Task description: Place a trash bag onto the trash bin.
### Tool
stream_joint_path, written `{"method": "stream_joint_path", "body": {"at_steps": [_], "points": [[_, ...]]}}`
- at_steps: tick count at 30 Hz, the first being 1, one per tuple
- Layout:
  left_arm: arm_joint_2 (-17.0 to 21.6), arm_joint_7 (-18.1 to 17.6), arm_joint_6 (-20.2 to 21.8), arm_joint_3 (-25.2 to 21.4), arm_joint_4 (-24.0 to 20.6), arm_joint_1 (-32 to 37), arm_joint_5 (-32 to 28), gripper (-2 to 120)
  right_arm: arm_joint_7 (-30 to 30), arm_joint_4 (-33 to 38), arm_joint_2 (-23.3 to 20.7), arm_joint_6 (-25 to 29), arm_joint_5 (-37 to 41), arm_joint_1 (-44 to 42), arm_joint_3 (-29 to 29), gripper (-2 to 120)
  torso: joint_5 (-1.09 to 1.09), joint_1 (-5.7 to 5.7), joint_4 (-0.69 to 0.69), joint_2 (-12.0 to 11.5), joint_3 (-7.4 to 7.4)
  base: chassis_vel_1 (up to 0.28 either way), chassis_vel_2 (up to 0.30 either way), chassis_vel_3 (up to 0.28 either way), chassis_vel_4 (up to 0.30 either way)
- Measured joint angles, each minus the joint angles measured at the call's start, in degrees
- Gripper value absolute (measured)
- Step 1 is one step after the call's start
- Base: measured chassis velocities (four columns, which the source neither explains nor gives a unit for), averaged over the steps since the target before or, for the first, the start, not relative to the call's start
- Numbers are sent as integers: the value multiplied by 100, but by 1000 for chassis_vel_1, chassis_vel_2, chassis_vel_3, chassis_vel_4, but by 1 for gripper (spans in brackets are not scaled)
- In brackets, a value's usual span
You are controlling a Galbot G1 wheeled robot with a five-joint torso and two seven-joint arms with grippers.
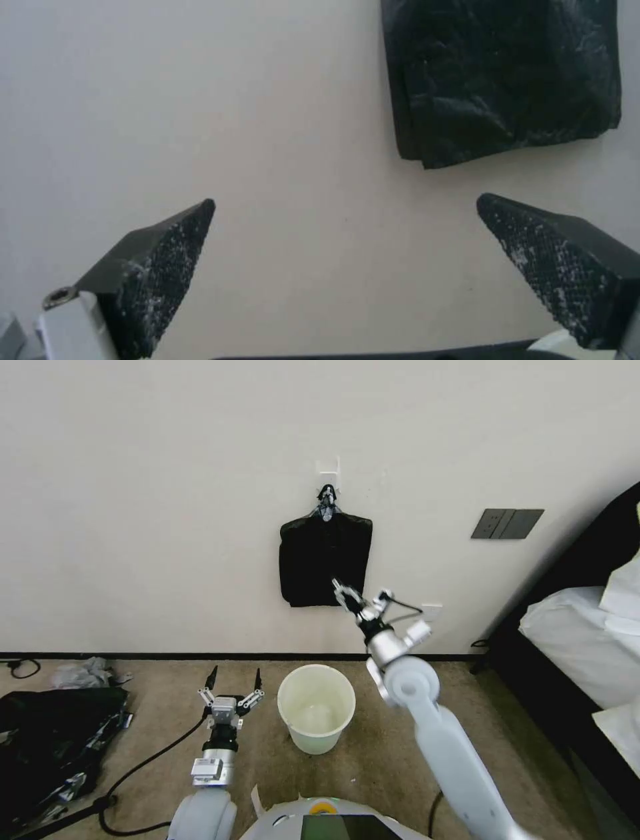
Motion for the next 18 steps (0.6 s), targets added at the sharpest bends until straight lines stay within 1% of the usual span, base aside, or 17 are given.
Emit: {"method": "stream_joint_path", "body": {"at_steps": [1,4,5,7,9,13,18], "points": [[0,0,0,0,0,0,0,100,0,0,0,0,0,0,0,100,0,0,0,0,0,0,0,0,0],[-51,-4,-40,-33,-41,49,27,100,233,-393,284,-12,527,564,-68,100,0,0,-2,0,0,0,0,0,0],[-51,-4,-40,-33,-41,49,27,100,233,-393,284,-12,527,564,-68,100,0,0,-2,0,0,0,0,0,0],[-90,-6,-52,-38,-70,70,58,100,337,-694,500,12,751,913,-74,100,0,0,-1,0,0,0,0,0,0],[-100,-6,-56,-38,-83,80,65,100,362,-790,566,23,827,1029,-73,100,0,0,-2,0,0,0,0,0,0],[-103,-8,-84,-68,-108,117,82,100,378,-1306,850,116,1017,1659,-39,100,0,0,0,0,1,0,0,0,0],[-91,-9,-94,-105,-143,136,83,100,217,-1582,889,197,1189,1993,3,100,0,0,-1,0,0,0,0,0,0]]}}
